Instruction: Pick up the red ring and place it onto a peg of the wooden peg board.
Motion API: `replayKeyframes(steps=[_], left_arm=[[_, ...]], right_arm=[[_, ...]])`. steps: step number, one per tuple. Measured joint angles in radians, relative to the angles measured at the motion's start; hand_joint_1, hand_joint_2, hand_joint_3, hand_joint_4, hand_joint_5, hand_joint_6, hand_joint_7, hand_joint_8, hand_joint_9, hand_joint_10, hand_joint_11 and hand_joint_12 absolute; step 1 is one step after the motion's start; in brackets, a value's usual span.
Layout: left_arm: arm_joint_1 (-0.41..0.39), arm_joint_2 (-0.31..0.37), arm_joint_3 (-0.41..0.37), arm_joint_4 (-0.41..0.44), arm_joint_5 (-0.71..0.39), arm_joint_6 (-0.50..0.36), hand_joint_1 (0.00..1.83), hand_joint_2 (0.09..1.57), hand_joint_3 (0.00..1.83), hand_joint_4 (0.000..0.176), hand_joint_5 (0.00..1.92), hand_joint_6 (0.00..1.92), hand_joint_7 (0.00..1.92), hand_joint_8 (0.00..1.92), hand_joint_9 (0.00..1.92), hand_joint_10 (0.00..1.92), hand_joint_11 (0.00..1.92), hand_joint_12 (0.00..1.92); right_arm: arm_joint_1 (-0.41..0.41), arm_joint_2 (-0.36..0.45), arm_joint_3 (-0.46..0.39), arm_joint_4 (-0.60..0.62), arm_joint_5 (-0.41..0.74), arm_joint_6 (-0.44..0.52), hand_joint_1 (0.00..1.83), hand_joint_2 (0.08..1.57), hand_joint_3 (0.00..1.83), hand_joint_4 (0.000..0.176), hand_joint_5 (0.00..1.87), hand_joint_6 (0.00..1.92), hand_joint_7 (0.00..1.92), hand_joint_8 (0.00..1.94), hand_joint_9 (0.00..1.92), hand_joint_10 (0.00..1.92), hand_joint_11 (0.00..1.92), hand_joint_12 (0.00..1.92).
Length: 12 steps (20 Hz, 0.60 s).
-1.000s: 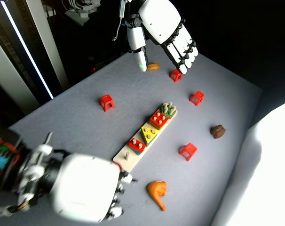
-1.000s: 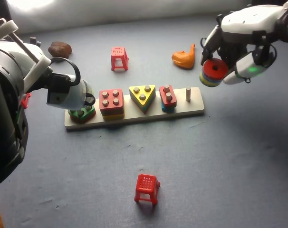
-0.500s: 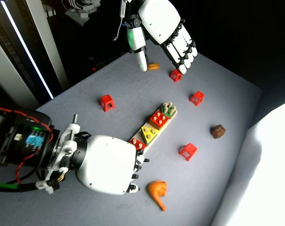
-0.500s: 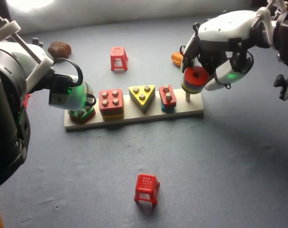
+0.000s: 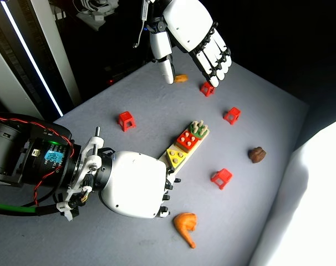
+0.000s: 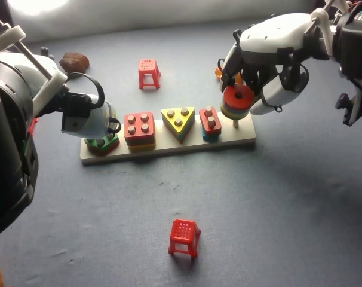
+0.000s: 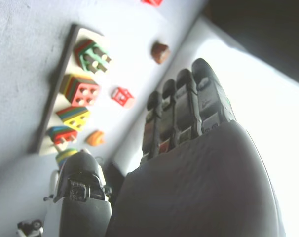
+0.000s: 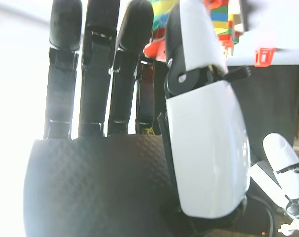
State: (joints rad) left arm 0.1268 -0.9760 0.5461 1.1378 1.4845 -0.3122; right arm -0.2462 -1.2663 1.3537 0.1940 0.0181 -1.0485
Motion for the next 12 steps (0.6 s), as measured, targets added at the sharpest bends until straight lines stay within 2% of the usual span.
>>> replayKeyframes(steps=[2, 3, 4, 6, 8, 10, 12], left_arm=[[0.000, 0.000, 0.000, 0.000, 0.001, 0.000, 0.00, 1.24, 0.00, 0.000, 0.10, 0.00, 0.08, 0.00, 0.08, 0.00, 0.00, 0.21], [0.000, 0.000, 0.000, 0.000, 0.001, 0.000, 0.00, 1.24, 0.00, 0.000, 0.10, 0.00, 0.08, 0.00, 0.07, 0.00, 0.00, 0.17], [0.000, 0.000, 0.000, 0.000, 0.000, 0.000, 0.00, 1.23, 0.00, 0.000, 0.12, 0.00, 0.10, 0.00, 0.09, 0.00, 0.00, 0.24], [0.000, 0.000, 0.000, 0.000, 0.000, 0.000, 0.00, 1.24, 0.00, 0.000, 0.12, 0.00, 0.10, 0.00, 0.09, 0.00, 0.00, 0.26], [0.000, 0.000, 0.000, 0.000, 0.001, 0.000, 0.00, 1.23, 0.00, 0.000, 0.11, 0.00, 0.09, 0.00, 0.08, 0.00, 0.00, 0.20], [0.000, 0.000, 0.000, 0.000, 0.001, 0.000, 0.00, 1.24, 0.00, 0.000, 0.08, 0.00, 0.06, 0.00, 0.05, 0.00, 0.00, 0.10], [0.000, 0.000, 0.000, -0.001, 0.002, 0.000, 0.00, 1.24, 0.00, 0.000, 0.09, 0.00, 0.07, 0.00, 0.06, 0.00, 0.00, 0.13]], right_arm=[[0.000, 0.006, -0.005, 0.000, -0.008, -0.004, 1.22, 1.10, 0.00, 0.028, 0.99, 0.97, 1.08, 0.82, 1.30, 0.03, 0.76, 1.19], [0.000, 0.007, -0.006, 0.000, -0.010, -0.012, 1.23, 1.09, 0.00, 0.026, 0.99, 0.95, 1.10, 0.81, 1.31, 0.03, 0.77, 1.17], [0.000, 0.007, -0.007, 0.000, -0.016, -0.021, 1.23, 1.09, 0.00, 0.031, 1.01, 0.94, 1.09, 0.81, 1.31, 0.03, 0.78, 1.17], [0.000, 0.007, -0.014, 0.000, -0.018, -0.031, 1.23, 1.09, 0.00, 0.030, 1.00, 0.94, 1.09, 0.82, 1.31, 0.02, 0.77, 1.19], [0.000, 0.007, -0.025, 0.000, -0.018, -0.060, 1.23, 1.09, 0.00, 0.032, 1.01, 0.93, 1.09, 0.82, 1.31, 0.03, 0.77, 1.19], [0.000, 0.007, -0.029, 0.000, -0.018, -0.073, 1.22, 1.10, 0.00, 0.025, 0.98, 0.98, 1.08, 0.84, 1.31, 0.02, 0.76, 1.22], [-0.004, 0.007, -0.029, 0.000, -0.008, -0.106, 1.22, 1.10, 0.00, 0.027, 0.99, 0.97, 1.07, 0.85, 1.30, 0.02, 0.75, 1.22]])
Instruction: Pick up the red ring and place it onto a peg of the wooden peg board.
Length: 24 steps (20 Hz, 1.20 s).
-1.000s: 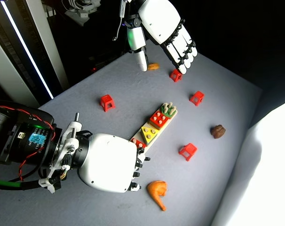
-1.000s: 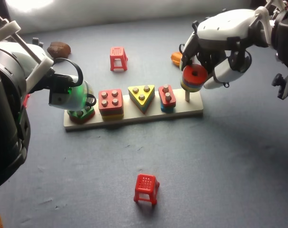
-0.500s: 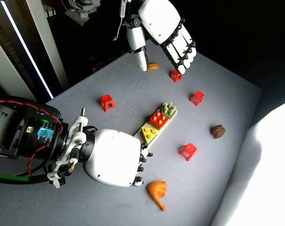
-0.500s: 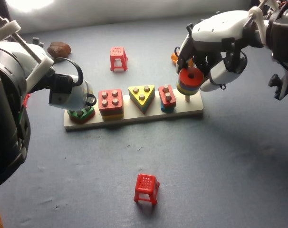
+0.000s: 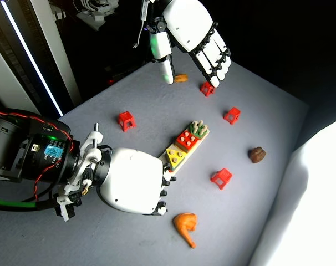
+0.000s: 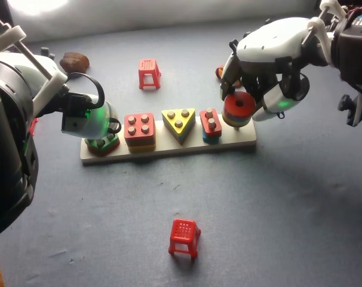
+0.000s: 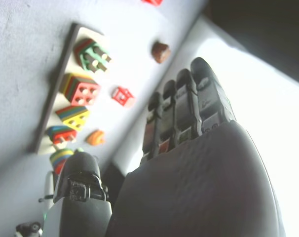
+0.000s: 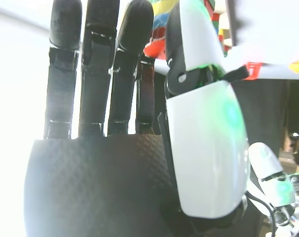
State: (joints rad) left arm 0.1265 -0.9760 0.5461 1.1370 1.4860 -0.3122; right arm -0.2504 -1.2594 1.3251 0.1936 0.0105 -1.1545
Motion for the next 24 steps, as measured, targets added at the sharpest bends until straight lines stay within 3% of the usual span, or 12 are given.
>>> replayKeyframes(steps=[2, 6, 7, 8, 9, 10, 12, 13, 15, 19, 23, 24], left_arm=[[0.000, 0.000, 0.000, 0.000, 0.002, 0.000, 0.00, 1.24, 0.00, 0.000, 0.11, 0.00, 0.11, 0.00, 0.10, 0.00, 0.00, 0.25], [0.000, 0.000, 0.000, 0.000, 0.004, 0.000, 0.00, 1.24, 0.00, 0.000, 0.10, 0.00, 0.09, 0.00, 0.09, 0.00, 0.00, 0.22], [0.000, 0.000, 0.000, 0.000, 0.004, 0.000, 0.00, 1.24, 0.00, 0.000, 0.12, 0.00, 0.10, 0.00, 0.09, 0.00, 0.00, 0.25], [0.000, 0.000, 0.000, 0.000, 0.005, 0.000, 0.00, 1.24, 0.00, 0.000, 0.11, 0.00, 0.08, 0.00, 0.07, 0.00, 0.00, 0.21], [0.000, 0.000, 0.000, 0.000, 0.006, 0.000, 0.00, 1.24, 0.00, 0.000, 0.10, 0.00, 0.06, 0.00, 0.05, 0.00, 0.00, 0.17], [0.000, 0.000, 0.000, 0.000, 0.006, 0.000, 0.00, 1.23, 0.00, 0.000, 0.09, 0.00, 0.06, 0.00, 0.06, 0.00, 0.00, 0.16], [0.000, 0.000, 0.000, 0.000, 0.006, 0.000, 0.00, 1.24, 0.00, 0.000, 0.12, 0.00, 0.09, 0.00, 0.09, 0.00, 0.00, 0.23], [0.000, 0.000, 0.000, 0.000, 0.006, 0.000, 0.00, 1.24, 0.00, 0.000, 0.11, 0.00, 0.08, 0.00, 0.08, 0.00, 0.00, 0.19], [0.000, 0.000, 0.000, 0.000, 0.006, 0.000, 0.00, 1.24, 0.00, 0.000, 0.14, 0.00, 0.13, 0.01, 0.12, 0.01, 0.00, 0.29], [0.000, -0.001, 0.000, 0.000, 0.006, 0.000, 0.00, 1.24, 0.00, 0.000, 0.13, 0.00, 0.10, 0.00, 0.10, 0.00, 0.00, 0.25], [0.000, -0.001, 0.000, -0.001, 0.008, 0.000, 0.00, 1.24, 0.00, 0.000, 0.10, 0.00, 0.07, 0.00, 0.05, 0.00, 0.00, 0.14], [0.000, -0.001, 0.000, 0.000, 0.010, 0.000, 0.00, 1.23, 0.00, 0.000, 0.10, 0.00, 0.07, 0.00, 0.06, 0.00, 0.00, 0.14]], right_arm=[[-0.019, -0.008, 0.016, 0.001, 0.026, -0.002, 1.22, 1.11, 0.00, 0.026, 0.97, 1.00, 1.06, 0.87, 1.29, 0.01, 0.74, 1.24], [-0.040, -0.029, 0.060, 0.001, 0.050, -0.002, 1.21, 1.12, 0.00, 0.028, 0.94, 1.04, 1.04, 0.90, 1.27, 0.00, 0.72, 1.21], [-0.040, -0.031, 0.063, 0.001, 0.053, -0.002, 1.22, 1.11, 0.00, 0.023, 0.94, 1.03, 1.05, 0.89, 1.19, 0.00, 0.68, 1.17], [-0.040, -0.031, 0.065, 0.001, 0.057, -0.003, 1.17, 1.12, 0.00, 0.000, 0.95, 1.01, 0.94, 0.40, 1.06, 0.00, 0.60, 1.13], [-0.041, -0.031, 0.066, 0.001, 0.061, -0.003, 1.18, 1.02, 0.00, 0.000, 0.69, 0.42, 0.78, 0.13, 0.83, 0.00, 0.42, 1.06], [-0.044, -0.031, 0.066, 0.001, 0.063, -0.004, 1.17, 1.00, 0.00, 0.000, 0.59, 0.15, 0.67, 0.03, 0.66, 0.00, 0.27, 1.04], [-0.048, -0.033, 0.066, 0.000, 0.067, -0.011, 1.11, 1.01, 0.00, 0.000, 0.49, 0.01, 0.54, 0.00, 0.51, 0.00, 0.11, 1.07], [-0.048, -0.033, 0.066, 0.001, 0.068, -0.011, 1.13, 1.02, 0.00, 0.000, 0.47, 0.00, 0.51, 0.00, 0.48, 0.00, 0.06, 1.09], [-0.048, -0.033, 0.066, 0.001, 0.082, -0.013, 1.14, 1.02, 0.00, 0.000, 0.46, 0.00, 0.49, 0.00, 0.45, 0.00, 0.00, 1.12], [-0.048, -0.018, 0.059, 0.000, 0.073, -0.014, 1.10, 1.03, 0.00, 0.000, 0.45, 0.00, 0.46, 0.00, 0.43, 0.00, 0.00, 1.09], [-0.033, 0.076, -0.021, -0.002, 0.044, -0.014, 1.10, 1.04, 0.00, 0.000, 0.44, 0.00, 0.45, 0.00, 0.42, 0.00, 0.00, 1.09], [-0.033, 0.156, -0.085, -0.002, 0.043, -0.014, 1.10, 1.05, 0.00, 0.000, 0.42, 0.00, 0.43, 0.00, 0.40, 0.00, 0.00, 1.06]])
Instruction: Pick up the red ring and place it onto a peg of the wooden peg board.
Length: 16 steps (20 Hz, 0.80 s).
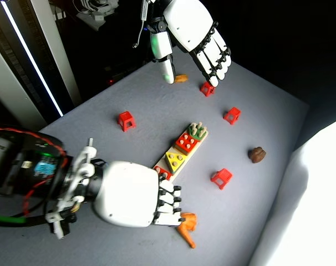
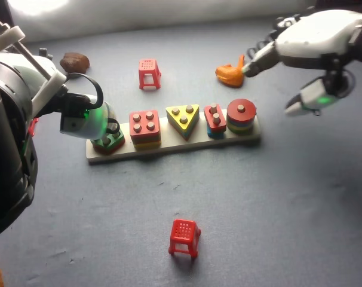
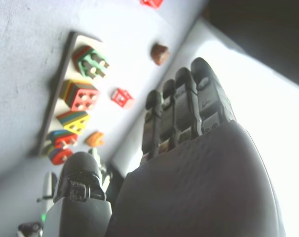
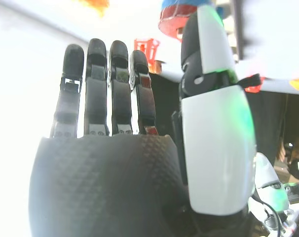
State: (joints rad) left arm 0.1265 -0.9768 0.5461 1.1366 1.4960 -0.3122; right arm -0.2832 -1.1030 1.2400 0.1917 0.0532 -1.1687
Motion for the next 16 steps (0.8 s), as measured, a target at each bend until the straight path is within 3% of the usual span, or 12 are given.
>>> replayKeyframes(steps=[2, 4, 5, 6, 8, 9, 10, 11, 16], left_arm=[[0.000, 0.000, 0.000, 0.000, 0.000, 0.000, 0.00, 1.23, 0.00, 0.000, 0.09, 0.00, 0.06, 0.00, 0.05, 0.00, 0.00, 0.11], [0.000, 0.000, 0.000, 0.000, -0.003, 0.000, 0.00, 1.24, 0.00, 0.000, 0.15, 0.00, 0.13, 0.00, 0.12, 0.00, 0.00, 0.28], [0.000, 0.000, 0.000, 0.000, -0.002, 0.000, 0.00, 1.24, 0.00, 0.000, 0.15, 0.00, 0.13, 0.00, 0.12, 0.00, 0.00, 0.28], [0.000, 0.000, 0.000, 0.000, 0.002, 0.000, 0.00, 1.24, 0.00, 0.000, 0.10, 0.00, 0.06, 0.01, 0.05, 0.00, 0.00, 0.13], [0.000, 0.000, 0.000, 0.000, 0.003, 0.001, 0.00, 1.25, 0.00, 0.000, 0.10, 0.00, 0.07, 0.01, 0.05, 0.01, 0.00, 0.12], [0.000, 0.000, 0.000, 0.000, 0.002, 0.001, 0.00, 1.25, 0.00, 0.000, 0.15, 0.00, 0.12, 0.00, 0.10, 0.00, 0.00, 0.28], [0.000, 0.000, 0.000, 0.000, 0.002, 0.001, 0.00, 1.25, 0.00, 0.000, 0.15, 0.00, 0.12, 0.00, 0.10, 0.00, 0.00, 0.28], [0.000, 0.000, 0.000, 0.000, 0.003, 0.001, 0.00, 1.24, 0.00, 0.000, 0.10, 0.00, 0.06, 0.00, 0.04, 0.00, 0.00, 0.13], [0.000, 0.002, 0.000, 0.000, 0.008, 0.001, 0.00, 1.24, 0.00, 0.000, 0.12, 0.01, 0.09, 0.01, 0.07, 0.00, 0.00, 0.17]], right_arm=[[0.004, 0.043, -0.037, 0.000, -0.009, 0.000, 1.11, 1.05, 0.00, 0.000, 0.41, 0.00, 0.42, 0.00, 0.39, 0.00, 0.00, 1.04], [0.028, 0.141, -0.125, 0.000, -0.024, 0.001, 1.14, 1.04, 0.00, 0.000, 0.42, 0.00, 0.42, 0.00, 0.40, 0.00, 0.00, 1.07], [0.030, 0.182, -0.164, 0.000, -0.014, 0.000, 1.14, 1.04, 0.00, 0.000, 0.42, 0.00, 0.42, 0.00, 0.40, 0.00, 0.00, 1.07], [0.031, 0.227, -0.208, 0.000, -0.006, -0.001, 1.13, 1.05, 0.00, 0.000, 0.42, 0.00, 0.42, 0.00, 0.39, 0.00, 0.00, 1.06], [0.031, 0.299, -0.283, -0.001, -0.029, -0.055, 1.13, 1.04, 0.00, 0.000, 0.43, 0.01, 0.45, 0.01, 0.42, 0.01, 0.00, 1.11], [0.031, 0.328, -0.307, -0.001, -0.034, -0.072, 1.15, 1.04, 0.00, 0.000, 0.44, 0.01, 0.45, 0.00, 0.41, 0.01, 0.00, 1.11], [0.031, 0.348, -0.319, 0.000, -0.038, -0.072, 1.15, 1.04, 0.00, 0.000, 0.44, 0.01, 0.45, 0.00, 0.41, 0.01, 0.00, 1.11], [0.042, 0.368, -0.325, -0.001, -0.048, -0.066, 1.13, 1.06, 0.01, 0.000, 0.42, 0.00, 0.44, 0.00, 0.41, 0.01, 0.00, 1.11], [0.076, 0.467, -0.372, -0.001, -0.066, -0.048, 1.11, 1.08, 0.01, 0.000, 0.37, 0.00, 0.41, 0.00, 0.39, 0.00, 0.00, 1.09]])
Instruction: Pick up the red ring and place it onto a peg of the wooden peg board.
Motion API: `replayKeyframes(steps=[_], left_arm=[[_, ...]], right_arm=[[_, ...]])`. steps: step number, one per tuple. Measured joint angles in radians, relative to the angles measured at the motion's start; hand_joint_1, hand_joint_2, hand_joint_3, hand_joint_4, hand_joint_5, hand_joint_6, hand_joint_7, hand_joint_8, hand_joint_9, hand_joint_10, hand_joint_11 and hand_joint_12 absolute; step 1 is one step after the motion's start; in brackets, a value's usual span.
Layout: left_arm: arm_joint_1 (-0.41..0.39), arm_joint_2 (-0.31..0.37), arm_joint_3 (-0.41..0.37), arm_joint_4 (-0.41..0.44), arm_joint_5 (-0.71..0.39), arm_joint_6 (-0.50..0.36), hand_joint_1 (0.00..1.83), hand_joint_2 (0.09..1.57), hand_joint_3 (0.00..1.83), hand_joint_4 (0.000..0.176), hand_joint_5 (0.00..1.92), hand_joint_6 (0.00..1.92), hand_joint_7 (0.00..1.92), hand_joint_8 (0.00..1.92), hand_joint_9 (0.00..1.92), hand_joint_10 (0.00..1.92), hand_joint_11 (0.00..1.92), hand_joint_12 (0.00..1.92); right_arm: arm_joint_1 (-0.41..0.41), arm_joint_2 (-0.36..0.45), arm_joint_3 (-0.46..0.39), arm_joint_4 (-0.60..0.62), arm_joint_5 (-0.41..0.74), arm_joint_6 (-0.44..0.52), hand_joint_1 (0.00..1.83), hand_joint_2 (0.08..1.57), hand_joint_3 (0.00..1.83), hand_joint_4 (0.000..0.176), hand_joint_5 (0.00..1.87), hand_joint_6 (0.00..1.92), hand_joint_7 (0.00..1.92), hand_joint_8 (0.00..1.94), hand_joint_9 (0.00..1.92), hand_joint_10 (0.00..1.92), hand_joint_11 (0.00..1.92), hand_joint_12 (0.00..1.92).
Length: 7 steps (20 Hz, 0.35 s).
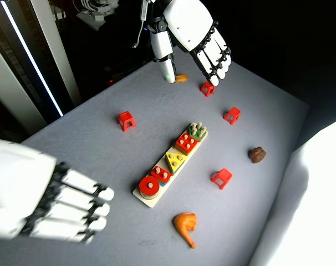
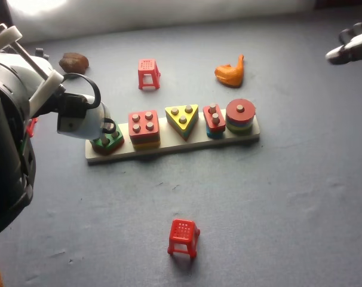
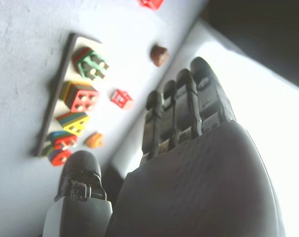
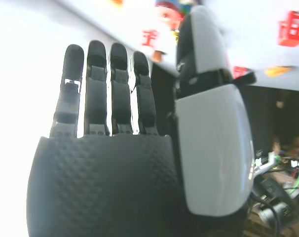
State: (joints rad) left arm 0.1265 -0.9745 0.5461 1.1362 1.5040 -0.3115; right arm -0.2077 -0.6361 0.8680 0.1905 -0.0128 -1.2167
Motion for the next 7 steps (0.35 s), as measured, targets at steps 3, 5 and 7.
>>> replayKeyframes(steps=[3, 5, 7], left_arm=[[-0.005, 0.000, 0.000, 0.001, -0.002, 0.000, 0.00, 1.23, 0.00, 0.000, 0.10, 0.00, 0.07, 0.01, 0.05, 0.00, 0.00, 0.09], [-0.006, 0.000, 0.000, 0.000, 0.000, 0.000, 0.00, 1.24, 0.00, 0.000, 0.13, 0.00, 0.09, 0.00, 0.07, 0.00, 0.00, 0.18], [-0.006, 0.000, 0.000, 0.000, 0.003, 0.000, 0.00, 1.25, 0.00, 0.000, 0.11, 0.00, 0.08, 0.00, 0.07, 0.00, 0.00, 0.18]], right_arm=[[0.034, 0.029, -0.034, 0.000, -0.034, 0.014, 1.11, 1.09, 0.00, 0.000, 0.36, 0.00, 0.40, 0.00, 0.38, 0.00, 0.00, 1.05], [0.056, 0.027, -0.037, 0.000, -0.037, 0.014, 1.10, 1.08, 0.00, 0.000, 0.38, 0.01, 0.41, 0.00, 0.39, 0.00, 0.00, 1.07], [0.056, 0.025, -0.038, 0.000, -0.032, 0.014, 1.08, 1.08, 0.00, 0.000, 0.35, 0.00, 0.38, 0.00, 0.37, 0.00, 0.00, 1.03]])
